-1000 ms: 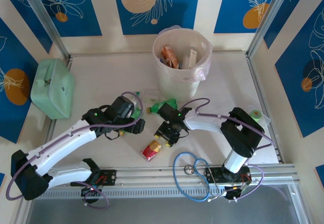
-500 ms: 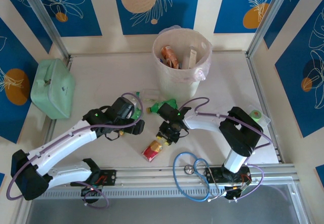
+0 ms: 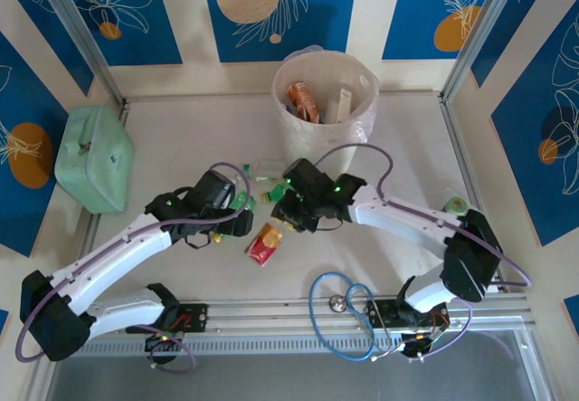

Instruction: Put the plastic bottles in the bin

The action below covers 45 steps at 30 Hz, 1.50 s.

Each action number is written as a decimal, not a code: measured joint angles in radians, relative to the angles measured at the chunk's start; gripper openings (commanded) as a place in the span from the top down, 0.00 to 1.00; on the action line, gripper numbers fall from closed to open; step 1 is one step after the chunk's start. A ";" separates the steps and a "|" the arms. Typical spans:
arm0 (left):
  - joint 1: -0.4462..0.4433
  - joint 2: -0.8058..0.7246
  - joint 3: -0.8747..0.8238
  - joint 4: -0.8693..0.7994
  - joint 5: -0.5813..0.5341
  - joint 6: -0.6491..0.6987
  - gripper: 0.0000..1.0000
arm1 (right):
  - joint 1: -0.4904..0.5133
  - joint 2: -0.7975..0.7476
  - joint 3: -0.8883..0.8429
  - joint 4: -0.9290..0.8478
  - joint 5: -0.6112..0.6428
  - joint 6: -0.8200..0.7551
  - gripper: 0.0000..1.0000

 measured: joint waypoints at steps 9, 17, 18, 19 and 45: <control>0.053 0.031 0.000 0.038 0.024 0.000 0.06 | -0.291 -0.073 0.359 -0.134 0.035 -0.204 0.81; 0.055 0.129 0.001 0.095 0.079 0.010 0.11 | -0.508 -0.027 0.578 -0.128 0.038 -0.293 0.79; 0.055 0.138 0.003 0.098 0.086 0.010 0.11 | -0.526 -0.014 0.597 -0.122 0.037 -0.294 0.78; 0.055 0.151 0.009 0.100 0.093 0.011 0.12 | -0.548 0.005 0.620 -0.120 0.037 -0.297 0.78; 0.055 0.180 0.044 0.112 0.109 0.043 0.10 | -0.728 0.303 0.926 -0.230 -0.012 -0.332 0.39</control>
